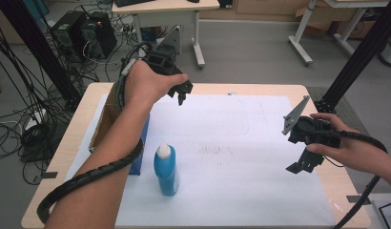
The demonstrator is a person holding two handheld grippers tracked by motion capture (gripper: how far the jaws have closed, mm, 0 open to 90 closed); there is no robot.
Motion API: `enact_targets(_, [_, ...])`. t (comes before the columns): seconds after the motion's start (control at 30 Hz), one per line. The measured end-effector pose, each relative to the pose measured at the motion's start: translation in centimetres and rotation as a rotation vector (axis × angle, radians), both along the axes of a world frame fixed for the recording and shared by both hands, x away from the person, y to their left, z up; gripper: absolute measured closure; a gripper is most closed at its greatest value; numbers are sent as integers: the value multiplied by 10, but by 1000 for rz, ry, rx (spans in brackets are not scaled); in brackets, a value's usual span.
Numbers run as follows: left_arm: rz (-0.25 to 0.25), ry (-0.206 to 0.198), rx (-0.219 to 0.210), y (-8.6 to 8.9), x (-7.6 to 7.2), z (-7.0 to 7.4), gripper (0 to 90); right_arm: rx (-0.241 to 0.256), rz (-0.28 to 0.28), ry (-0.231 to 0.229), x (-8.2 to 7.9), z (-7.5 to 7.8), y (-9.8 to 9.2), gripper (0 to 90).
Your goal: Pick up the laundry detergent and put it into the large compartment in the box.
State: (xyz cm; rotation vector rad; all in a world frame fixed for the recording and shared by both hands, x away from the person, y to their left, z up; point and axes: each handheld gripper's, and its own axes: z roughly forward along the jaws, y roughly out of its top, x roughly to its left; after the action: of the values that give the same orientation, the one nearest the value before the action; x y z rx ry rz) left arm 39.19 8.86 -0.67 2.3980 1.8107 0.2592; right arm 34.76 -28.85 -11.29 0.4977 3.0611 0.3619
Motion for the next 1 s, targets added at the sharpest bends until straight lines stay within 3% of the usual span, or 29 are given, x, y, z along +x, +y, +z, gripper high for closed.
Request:
enact_targets(0.6, [-3, -15, 21, -7, -35, 19, 60, 4, -5, -13, -15, 9, -2, 48])
enact_targets(1.0, [-6, -8, 35, -11, -54, 23, 60, 6, -18, -23, -20, 17, -8, 48])
